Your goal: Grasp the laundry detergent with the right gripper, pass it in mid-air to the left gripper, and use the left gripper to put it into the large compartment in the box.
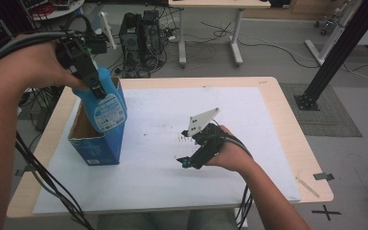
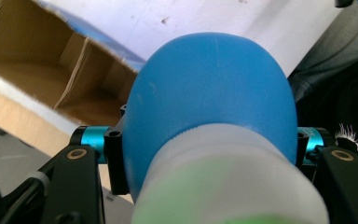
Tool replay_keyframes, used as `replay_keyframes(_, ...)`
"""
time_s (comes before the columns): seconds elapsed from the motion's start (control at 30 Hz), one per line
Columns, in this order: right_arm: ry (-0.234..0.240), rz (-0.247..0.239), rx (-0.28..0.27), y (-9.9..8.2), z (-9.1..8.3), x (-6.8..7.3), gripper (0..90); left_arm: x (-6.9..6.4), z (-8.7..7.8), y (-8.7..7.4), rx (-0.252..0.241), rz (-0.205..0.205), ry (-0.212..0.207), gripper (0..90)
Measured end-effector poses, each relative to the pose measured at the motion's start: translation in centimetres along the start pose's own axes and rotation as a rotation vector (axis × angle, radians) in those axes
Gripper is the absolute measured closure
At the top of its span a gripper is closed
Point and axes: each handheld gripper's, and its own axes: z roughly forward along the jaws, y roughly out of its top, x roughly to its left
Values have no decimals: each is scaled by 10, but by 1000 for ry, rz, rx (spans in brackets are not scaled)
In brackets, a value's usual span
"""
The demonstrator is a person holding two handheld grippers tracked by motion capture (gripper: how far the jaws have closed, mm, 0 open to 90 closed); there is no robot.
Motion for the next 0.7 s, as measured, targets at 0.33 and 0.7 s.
replay_keyframes(0.33, 7, 0, 15, 1, 4, -2, 126, 26, -2, -17, -8, -135, 25, 384)
replay_keyframes(0.7, -2, 3, 29, 3, 8, -1, 126, 48, 12, -25, 10, -274, 31, 385)
